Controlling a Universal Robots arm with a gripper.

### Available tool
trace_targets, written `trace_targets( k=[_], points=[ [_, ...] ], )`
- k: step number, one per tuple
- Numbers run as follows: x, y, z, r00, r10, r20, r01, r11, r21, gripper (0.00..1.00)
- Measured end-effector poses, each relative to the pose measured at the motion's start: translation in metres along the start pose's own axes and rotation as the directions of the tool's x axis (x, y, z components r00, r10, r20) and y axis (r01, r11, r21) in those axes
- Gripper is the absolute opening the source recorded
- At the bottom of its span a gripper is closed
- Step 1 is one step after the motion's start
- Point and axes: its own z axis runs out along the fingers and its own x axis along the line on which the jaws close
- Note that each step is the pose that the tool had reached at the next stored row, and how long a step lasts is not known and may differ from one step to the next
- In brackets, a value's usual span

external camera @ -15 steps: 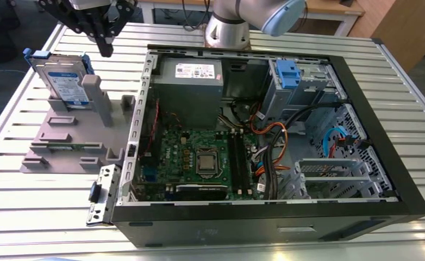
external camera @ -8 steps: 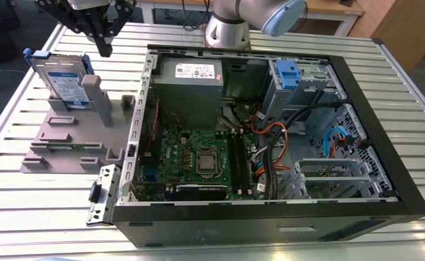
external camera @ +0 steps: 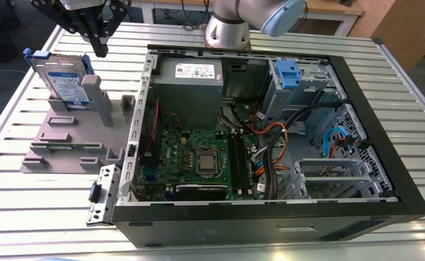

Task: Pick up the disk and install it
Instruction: 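Reach for the disk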

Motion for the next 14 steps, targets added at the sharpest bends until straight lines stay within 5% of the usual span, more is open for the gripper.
trace_targets(
  k=[2,14],
  points=[
    [0.0084,-0.0007,0.0021,1.0,0.0,0.0,0.0,1.0,0.0,0.11],
    [0.0117,-0.001,0.0031,1.0,0.0,0.0,0.0,1.0,0.0,0.11]
  ],
)
